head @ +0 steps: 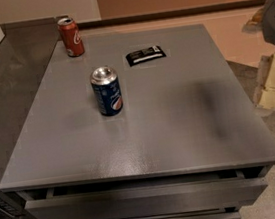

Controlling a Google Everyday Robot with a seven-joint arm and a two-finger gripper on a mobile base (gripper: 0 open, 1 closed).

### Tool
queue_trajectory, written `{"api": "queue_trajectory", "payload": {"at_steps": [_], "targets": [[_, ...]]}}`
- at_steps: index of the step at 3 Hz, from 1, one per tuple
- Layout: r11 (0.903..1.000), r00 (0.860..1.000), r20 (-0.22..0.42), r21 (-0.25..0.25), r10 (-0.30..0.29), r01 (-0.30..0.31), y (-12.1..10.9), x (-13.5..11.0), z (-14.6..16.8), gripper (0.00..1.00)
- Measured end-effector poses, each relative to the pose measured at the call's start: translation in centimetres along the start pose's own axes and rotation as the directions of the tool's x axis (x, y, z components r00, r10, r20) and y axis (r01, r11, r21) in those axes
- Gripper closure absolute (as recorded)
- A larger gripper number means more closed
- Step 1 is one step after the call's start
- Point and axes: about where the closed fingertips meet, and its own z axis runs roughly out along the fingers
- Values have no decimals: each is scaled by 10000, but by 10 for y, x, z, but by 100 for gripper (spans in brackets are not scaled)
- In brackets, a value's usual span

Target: Pick coke can

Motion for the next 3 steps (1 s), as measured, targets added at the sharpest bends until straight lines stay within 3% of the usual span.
{"api": "queue_trajectory", "payload": {"at_steps": [2,3], "targets": [[9988,9989,434,448,173,-193,-14,-12,-1,0],[9957,9920,1171,742,471,-561,-38,-27,1,0]]}}
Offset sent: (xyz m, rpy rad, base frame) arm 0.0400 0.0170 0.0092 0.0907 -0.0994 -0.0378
